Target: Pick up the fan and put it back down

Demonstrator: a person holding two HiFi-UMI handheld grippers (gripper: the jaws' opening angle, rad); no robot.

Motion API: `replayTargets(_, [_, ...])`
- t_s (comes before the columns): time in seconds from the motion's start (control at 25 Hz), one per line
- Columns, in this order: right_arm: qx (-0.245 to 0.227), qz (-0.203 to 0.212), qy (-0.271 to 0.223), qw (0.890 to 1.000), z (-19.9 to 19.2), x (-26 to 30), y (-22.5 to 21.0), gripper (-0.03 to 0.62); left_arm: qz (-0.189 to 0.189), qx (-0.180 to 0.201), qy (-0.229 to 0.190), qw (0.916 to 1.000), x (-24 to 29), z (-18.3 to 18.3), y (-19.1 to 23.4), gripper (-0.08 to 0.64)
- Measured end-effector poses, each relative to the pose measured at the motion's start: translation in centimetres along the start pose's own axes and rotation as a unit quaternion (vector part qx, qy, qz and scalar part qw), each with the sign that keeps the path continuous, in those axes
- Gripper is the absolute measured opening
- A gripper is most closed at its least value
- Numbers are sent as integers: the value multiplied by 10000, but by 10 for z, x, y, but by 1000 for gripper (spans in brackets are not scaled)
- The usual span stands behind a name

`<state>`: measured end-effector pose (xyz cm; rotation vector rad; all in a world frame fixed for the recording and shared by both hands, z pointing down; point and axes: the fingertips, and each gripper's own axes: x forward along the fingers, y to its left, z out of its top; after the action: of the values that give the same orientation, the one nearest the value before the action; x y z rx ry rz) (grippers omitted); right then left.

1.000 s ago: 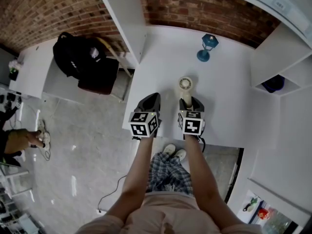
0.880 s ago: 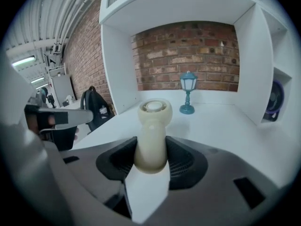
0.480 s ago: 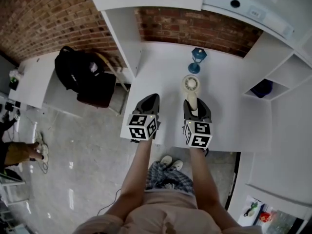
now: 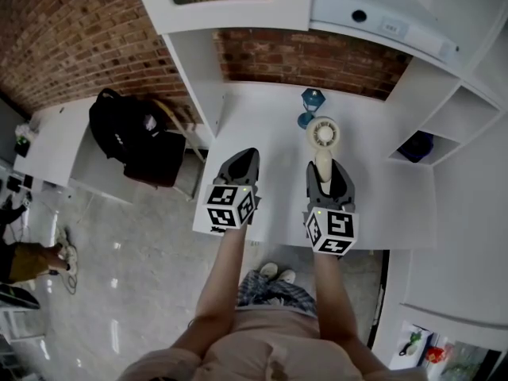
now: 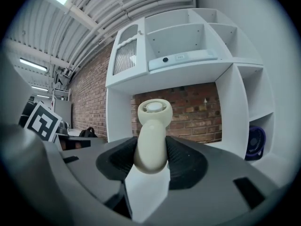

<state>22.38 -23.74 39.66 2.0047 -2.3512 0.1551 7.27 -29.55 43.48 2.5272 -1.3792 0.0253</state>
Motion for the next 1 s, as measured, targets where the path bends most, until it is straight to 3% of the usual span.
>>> replayTargets(0.48, [41,82,401,9992,-30,7,-4,204,87,-90,171,9998,1,-21,1,28])
replayTargets(0.72, [111,174,1010,9947,-80,25,-6,204,245,-187,461,9985,12,-56,8,29])
replayTargets(1.0, [220,305,1846,9821,-152,35,-4,204,389,-293,922,9945,23,-112,14,29])
